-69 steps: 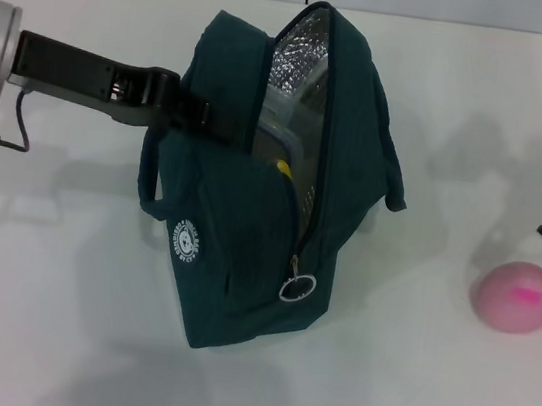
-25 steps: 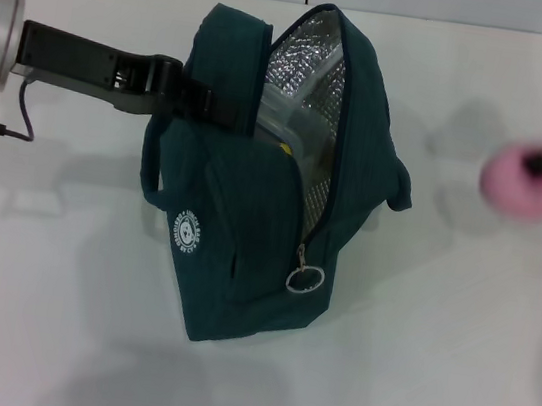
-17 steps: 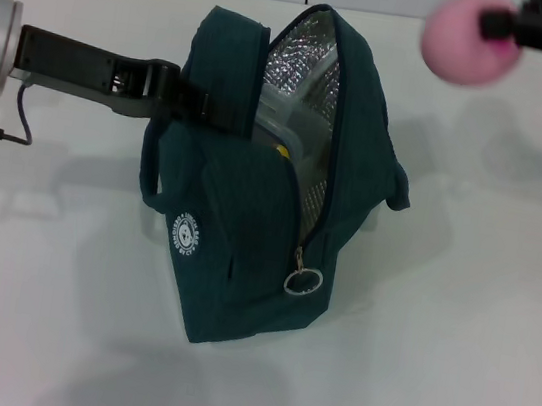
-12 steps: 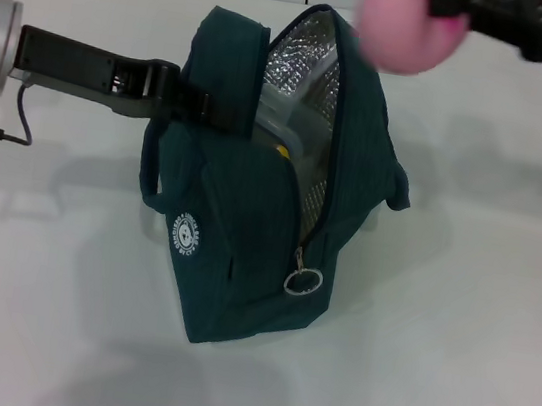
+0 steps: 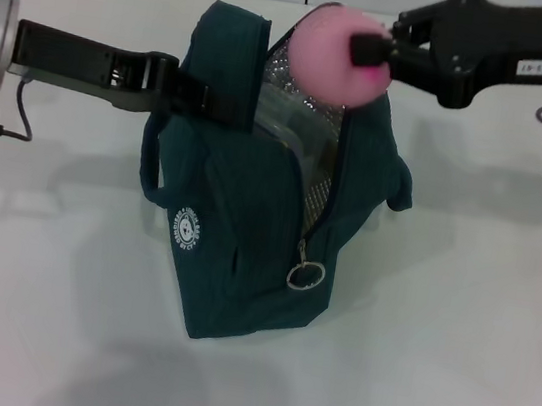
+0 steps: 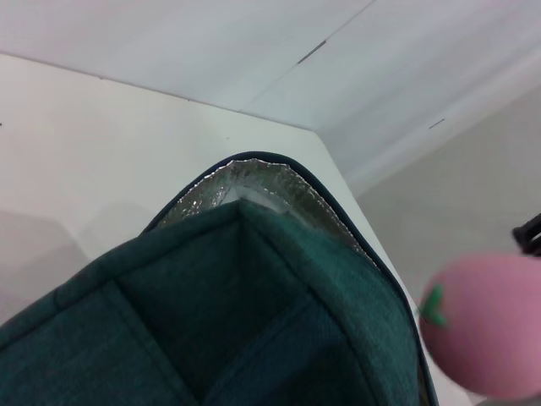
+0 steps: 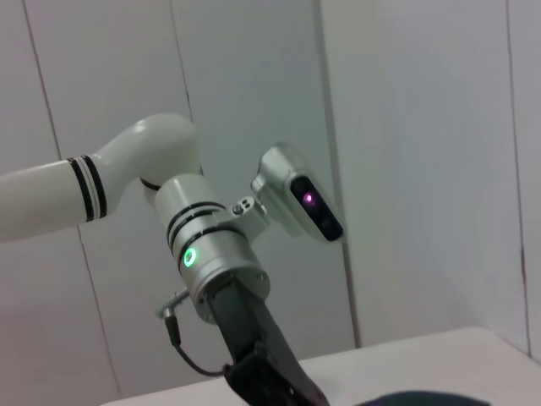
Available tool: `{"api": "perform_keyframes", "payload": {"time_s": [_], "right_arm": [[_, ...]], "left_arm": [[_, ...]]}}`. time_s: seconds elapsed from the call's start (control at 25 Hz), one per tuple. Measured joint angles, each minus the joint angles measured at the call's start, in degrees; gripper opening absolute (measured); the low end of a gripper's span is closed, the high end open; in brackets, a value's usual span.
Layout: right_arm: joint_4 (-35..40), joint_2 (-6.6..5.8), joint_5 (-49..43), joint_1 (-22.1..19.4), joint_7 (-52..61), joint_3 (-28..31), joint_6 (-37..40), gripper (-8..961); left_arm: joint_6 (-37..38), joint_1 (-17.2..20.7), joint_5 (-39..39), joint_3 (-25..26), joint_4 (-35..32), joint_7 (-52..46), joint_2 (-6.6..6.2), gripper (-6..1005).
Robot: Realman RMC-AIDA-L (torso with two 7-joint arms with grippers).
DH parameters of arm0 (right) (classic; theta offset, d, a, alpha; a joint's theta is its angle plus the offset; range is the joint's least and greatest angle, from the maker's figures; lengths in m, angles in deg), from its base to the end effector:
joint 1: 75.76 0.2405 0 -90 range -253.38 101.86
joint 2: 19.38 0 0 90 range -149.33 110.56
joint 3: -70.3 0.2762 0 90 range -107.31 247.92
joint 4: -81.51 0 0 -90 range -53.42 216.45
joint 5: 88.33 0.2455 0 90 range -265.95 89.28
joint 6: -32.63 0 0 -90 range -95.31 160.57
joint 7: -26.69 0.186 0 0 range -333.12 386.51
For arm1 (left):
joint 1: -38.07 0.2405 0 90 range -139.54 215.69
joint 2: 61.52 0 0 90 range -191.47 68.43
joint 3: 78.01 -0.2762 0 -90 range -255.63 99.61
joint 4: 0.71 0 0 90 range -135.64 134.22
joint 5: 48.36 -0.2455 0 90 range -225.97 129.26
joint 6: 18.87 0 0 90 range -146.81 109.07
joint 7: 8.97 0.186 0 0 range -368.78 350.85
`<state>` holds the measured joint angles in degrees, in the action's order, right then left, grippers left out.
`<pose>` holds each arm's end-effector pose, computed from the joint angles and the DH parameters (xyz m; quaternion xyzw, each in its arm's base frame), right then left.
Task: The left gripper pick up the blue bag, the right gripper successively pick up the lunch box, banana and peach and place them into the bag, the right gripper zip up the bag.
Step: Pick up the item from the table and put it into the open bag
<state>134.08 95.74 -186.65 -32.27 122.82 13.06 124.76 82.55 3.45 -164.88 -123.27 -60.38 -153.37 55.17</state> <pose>0.1032 0.4358 -0.0026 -0.9596 0.0635 0.2712 0.0407 -0.2042 0.4005 0.0214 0.8330 0.5197 0.1899 0.0041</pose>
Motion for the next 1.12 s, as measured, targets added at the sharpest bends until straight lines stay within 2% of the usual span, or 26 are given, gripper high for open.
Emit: {"api": "perform_keyframes", "payload": {"time_s": [0.2, 0.56, 0.76, 0.88, 1.08, 1.12], "right_arm": [[-3.71, 0.03, -0.54, 0.56, -1.61, -0.61, -0.79, 58], [-4.43, 0.07, -3.7, 1.67, 0.06, -1.45, -1.7, 77], [-4.46, 0.07, -3.85, 1.91, 0.11, -1.47, -1.42, 253], [-4.47, 0.02, -3.85, 2.24, 0.65, -1.46, -1.37, 490], [-3.55, 0.01, -3.65, 2.41, 1.62, -0.88, -1.78, 731], [-2.61, -0.09, -3.67, 2.27, 2.6, -0.77, -2.7, 733]], "left_arm": [[0.0, 0.11, 0.0, 0.0, 0.0, 0.23, 0.05, 34], [0.0, 0.12, 0.01, 0.0, 0.0, 0.35, 0.1, 34], [0.0, 0.2, 0.01, 0.0, 0.0, 0.42, 0.12, 33], [0.0, 0.24, 0.0, 0.0, 0.0, 0.6, 0.12, 33], [0.0, 0.6, 0.0, 0.0, 0.0, 0.63, 0.11, 34], [0.0, 0.68, 0.0, 0.0, 0.0, 0.65, 0.11, 34]]}}
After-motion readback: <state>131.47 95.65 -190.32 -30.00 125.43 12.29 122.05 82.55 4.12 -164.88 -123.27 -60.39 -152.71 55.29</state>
